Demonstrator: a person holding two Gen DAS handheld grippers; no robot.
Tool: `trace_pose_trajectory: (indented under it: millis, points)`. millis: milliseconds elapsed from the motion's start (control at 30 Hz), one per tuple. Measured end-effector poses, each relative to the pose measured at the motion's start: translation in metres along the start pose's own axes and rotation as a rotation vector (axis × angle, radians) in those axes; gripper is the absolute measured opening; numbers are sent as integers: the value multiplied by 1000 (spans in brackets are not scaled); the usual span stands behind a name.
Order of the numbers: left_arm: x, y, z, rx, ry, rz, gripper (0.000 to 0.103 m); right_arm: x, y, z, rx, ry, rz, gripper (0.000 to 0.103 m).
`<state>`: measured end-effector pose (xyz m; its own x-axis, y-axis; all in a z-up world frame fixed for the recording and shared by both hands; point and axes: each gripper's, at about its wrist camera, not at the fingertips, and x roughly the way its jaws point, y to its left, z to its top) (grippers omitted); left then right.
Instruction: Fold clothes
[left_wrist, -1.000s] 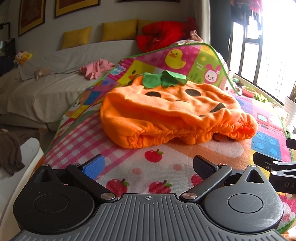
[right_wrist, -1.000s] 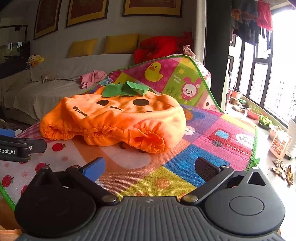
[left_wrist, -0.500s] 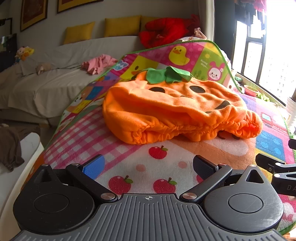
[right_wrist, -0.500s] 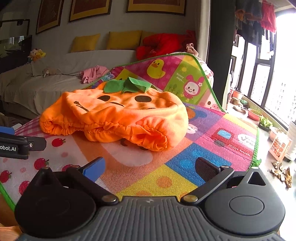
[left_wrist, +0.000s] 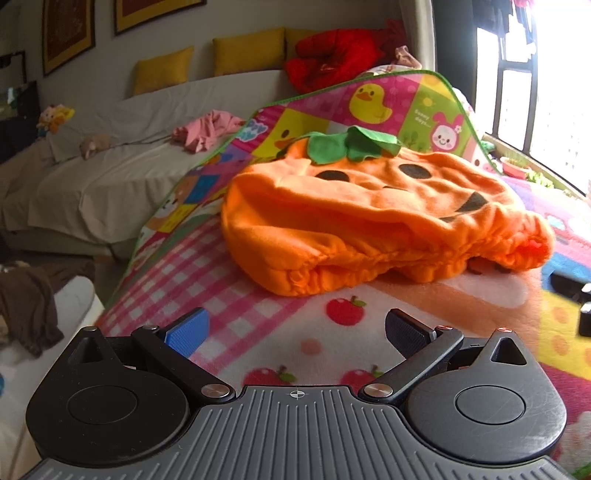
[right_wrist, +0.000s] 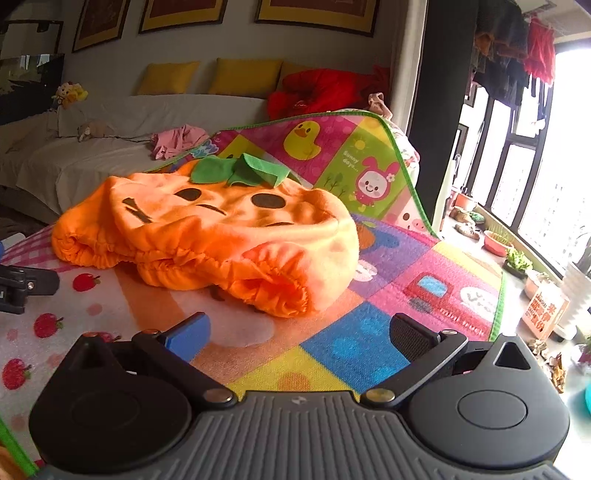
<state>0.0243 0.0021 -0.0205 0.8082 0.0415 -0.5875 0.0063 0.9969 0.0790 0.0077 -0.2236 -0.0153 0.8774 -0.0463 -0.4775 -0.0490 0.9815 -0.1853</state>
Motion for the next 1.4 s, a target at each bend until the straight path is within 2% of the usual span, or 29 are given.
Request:
trace_pose_trajectory:
  millis: [167,467,567,600,667,833,933,1100,1200,1400]
  points:
    - [16,11,7,26,12,14,103,17,-9,12,-41,10,-23,103]
    - [59,8,24,120,34,58,103,51,2,13,-135,27,-47,103]
    - [78,13,40,142,19,91,103,69,8,20,-192,-30,-117,103]
    - [83,16,48,144,-2,132,103,78,8,25,-225,-57,-164,103]
    - [74,17,55,163,-41,146,103,100,4,36,-291,-94,-266,103]
    - [42,12,63,222,-130,124,103,123,-29,55,-314,-43,-318,103]
    - [22,9,68,257,-184,110,103,92,-51,63,-288,-93,-357,103]
    - [-10,4,76,316,-274,88,103,9,-87,68,-228,-170,-401,103]
    - [-15,-4,60,333,-204,16,103,-28,-92,51,-239,-163,-392,103]
    - [-20,-17,25,346,-35,-148,103,-17,-65,-21,-295,130,-123,103]
